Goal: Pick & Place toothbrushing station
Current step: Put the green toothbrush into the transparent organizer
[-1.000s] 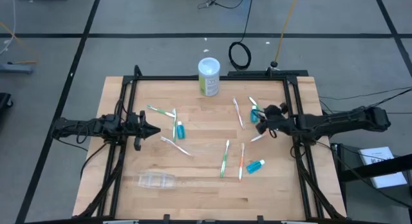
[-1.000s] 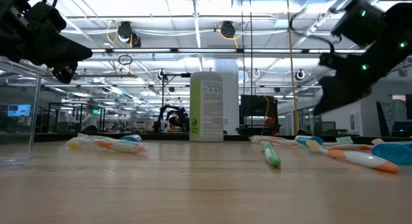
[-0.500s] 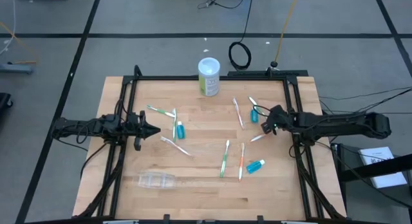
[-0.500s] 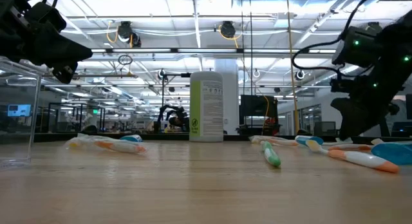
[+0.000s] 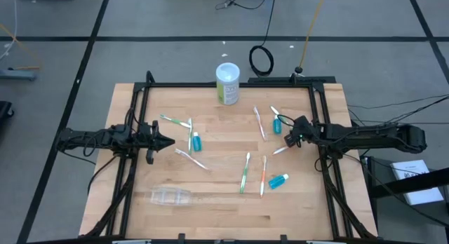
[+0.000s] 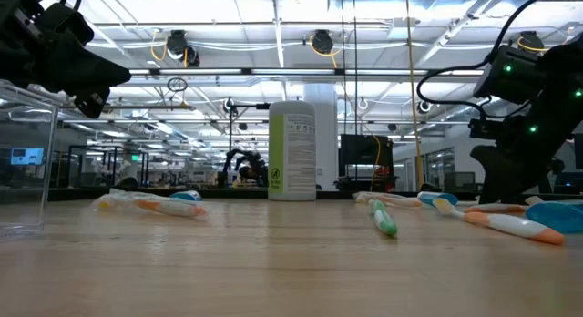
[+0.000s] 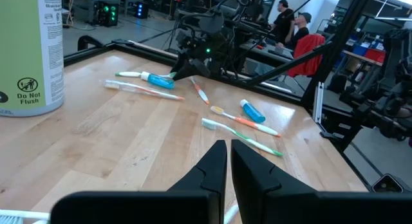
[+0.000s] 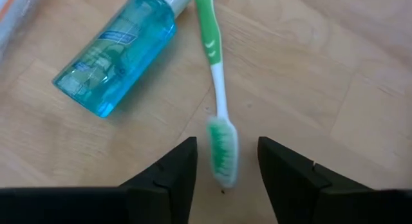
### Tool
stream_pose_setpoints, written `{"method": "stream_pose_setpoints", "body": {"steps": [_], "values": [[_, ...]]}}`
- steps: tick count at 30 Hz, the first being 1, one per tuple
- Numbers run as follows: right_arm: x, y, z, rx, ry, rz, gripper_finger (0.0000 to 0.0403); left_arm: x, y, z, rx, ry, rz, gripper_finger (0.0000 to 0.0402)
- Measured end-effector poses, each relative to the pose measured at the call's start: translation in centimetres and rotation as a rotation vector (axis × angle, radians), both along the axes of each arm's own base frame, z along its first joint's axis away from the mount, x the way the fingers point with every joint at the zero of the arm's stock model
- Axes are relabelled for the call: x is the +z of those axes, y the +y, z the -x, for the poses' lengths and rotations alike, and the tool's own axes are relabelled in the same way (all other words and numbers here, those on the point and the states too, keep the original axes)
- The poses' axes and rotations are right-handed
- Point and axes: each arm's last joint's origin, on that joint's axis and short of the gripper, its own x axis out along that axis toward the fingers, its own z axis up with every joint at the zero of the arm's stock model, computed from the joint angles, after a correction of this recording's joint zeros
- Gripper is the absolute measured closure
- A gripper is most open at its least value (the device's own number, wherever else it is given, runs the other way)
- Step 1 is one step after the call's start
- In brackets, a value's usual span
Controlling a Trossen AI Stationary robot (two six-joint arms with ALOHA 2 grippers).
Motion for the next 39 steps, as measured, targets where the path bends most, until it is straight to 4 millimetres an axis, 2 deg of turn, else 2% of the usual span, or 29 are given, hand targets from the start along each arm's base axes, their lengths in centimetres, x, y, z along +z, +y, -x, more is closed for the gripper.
{"method": "stream_pose_setpoints", "body": {"steps": [12,17,23,27,35,39], "values": [[0.0,0.0,0.0,0.001,0.005,-0.001,0.0341,0.0,0.0,0.0,0.000,0.000,0.000,0.0376],[0.0,0.0,0.0,0.007,0.008,0.002,0.0366,0.0,0.0,0.0,0.000,0.000,0.000,0.0376],[0.2,0.0,-0.2,0.047,-0.001,0.022,0.0372,0.0,0.0,0.0,0.000,0.000,0.000,0.0376],[1.1,-0.2,-0.7,0.075,-0.036,0.058,0.0372,0.0,0.0,0.0,0.000,0.000,0.000,0.0376],[2.9,-0.6,-2.1,0.162,-0.203,0.187,0.0377,0.0,0.0,0.0,0.000,0.000,0.000,0.0376],[4.2,-0.6,-3.1,0.267,-0.329,0.245,0.0377,0.0,0.0,0.0,0.001,0.000,0.000,0.0376]]}}
